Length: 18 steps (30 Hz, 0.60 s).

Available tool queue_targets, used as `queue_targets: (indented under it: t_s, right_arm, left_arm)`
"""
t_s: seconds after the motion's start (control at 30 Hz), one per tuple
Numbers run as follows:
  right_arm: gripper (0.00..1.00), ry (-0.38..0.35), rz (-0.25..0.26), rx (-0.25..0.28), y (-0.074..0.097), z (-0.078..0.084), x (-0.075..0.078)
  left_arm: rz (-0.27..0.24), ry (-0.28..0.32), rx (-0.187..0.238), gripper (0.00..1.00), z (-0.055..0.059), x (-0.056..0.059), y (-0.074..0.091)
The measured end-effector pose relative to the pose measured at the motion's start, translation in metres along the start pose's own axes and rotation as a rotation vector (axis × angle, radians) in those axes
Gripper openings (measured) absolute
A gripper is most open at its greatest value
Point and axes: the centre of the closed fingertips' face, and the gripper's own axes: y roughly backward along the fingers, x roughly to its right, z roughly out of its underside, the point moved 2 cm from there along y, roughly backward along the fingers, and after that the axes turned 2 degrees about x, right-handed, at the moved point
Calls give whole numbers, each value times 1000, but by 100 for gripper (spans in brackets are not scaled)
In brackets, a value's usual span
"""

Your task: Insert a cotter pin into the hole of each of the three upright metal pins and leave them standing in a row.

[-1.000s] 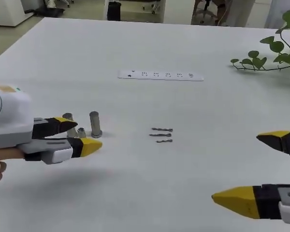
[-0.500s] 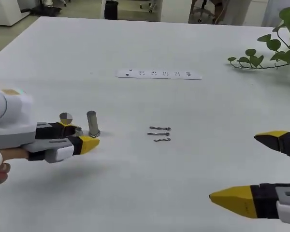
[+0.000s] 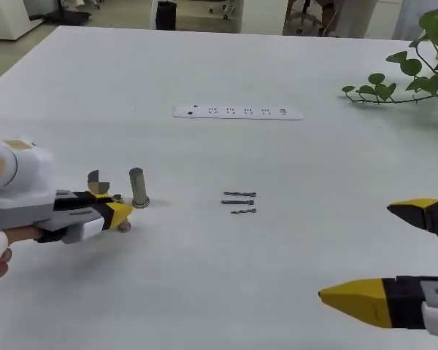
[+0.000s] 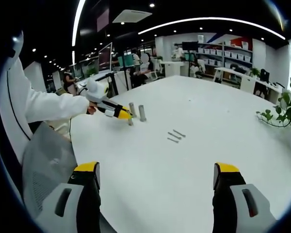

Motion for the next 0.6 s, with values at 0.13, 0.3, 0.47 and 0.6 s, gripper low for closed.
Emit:
queue_targets:
  t_s: [0.13,0.3,0.47,0.6]
  right_arm:
    - [95,2,-4,-1,-1,0,0]
    - [95,11,-8,2,-3,-3,-3]
    - [95,13,-9,7,-3,-4,-4]
    - [96,8,-9,9,-2,-3,-4]
  left_arm:
    - [-15,11,4,6,0,-2,2]
    - [1,-27,-5,5,4,8,7]
    - [51,-54,-30,5,6,25,14]
    - [93,-78,-30,5,7,42,18]
